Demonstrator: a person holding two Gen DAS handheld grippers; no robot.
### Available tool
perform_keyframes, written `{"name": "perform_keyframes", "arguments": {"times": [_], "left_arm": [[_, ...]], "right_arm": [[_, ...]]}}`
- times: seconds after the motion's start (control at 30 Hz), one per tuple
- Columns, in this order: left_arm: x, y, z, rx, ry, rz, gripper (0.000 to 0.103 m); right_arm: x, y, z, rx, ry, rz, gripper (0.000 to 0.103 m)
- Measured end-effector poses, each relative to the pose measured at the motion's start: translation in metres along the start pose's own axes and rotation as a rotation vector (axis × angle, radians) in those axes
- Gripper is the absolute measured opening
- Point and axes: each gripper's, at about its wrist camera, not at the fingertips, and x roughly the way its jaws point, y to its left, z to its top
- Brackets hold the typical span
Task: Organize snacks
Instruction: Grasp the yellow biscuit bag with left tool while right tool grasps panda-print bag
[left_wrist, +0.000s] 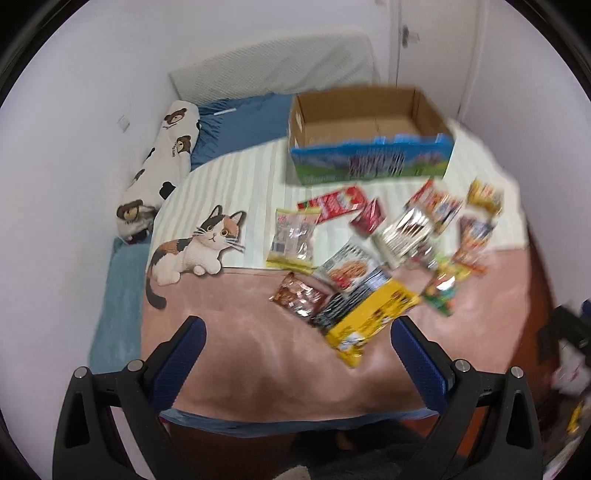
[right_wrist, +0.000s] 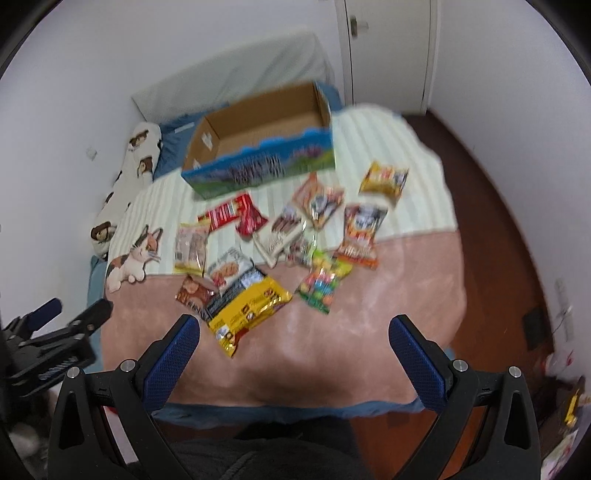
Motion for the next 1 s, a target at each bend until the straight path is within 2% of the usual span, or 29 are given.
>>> {"name": "perform_keyframes", "arguments": {"times": [0.13, 0.3, 0.43, 0.57, 0.73, 0.87, 0.93, 1.0], "left_arm": [[0.056, -0.021, 0.003, 0.115, 0.089, -0.014, 0.103], [0.139, -0.059, 0.001, 0.287, 0.252, -0.058, 0.103], [0.189, -0.093, -0.003, 0.432, 0.321, -0.074, 0.103], [0.226, -0.117, 0.0, 0.509, 0.368, -0.107, 0.103], [0.254, -0.139, 0.006, 0.545, 0.436, -0.211, 0.103], [0.262, -0.153, 0.001, 0.597, 0.428, -0.185, 0.103], [0.261, -0.154, -0.002, 0.587, 0.408, -0.183, 0.102], [0.259, -0.151, -0.009, 0.536, 0.387, -0.181, 0.098]], "right_arm": [[0.053, -0.021, 0.003, 0.068, 0.11, 0.069, 0.103], [0.119, -0.041, 0.009, 0.097, 0.198, 0.077, 0.103], [0.17, -0.063, 0.022, 0.15, 0.262, 0.1, 0.103], [0.205, -0.082, 0.034, 0.19, 0.294, 0.111, 0.103], [0.226, -0.103, 0.048, 0.228, 0.306, 0.103, 0.103], [0.23, -0.119, 0.071, 0.261, 0.278, 0.09, 0.103], [0.229, -0.124, 0.082, 0.272, 0.258, 0.084, 0.103], [0.231, -0.131, 0.096, 0.285, 0.236, 0.067, 0.103]]}}
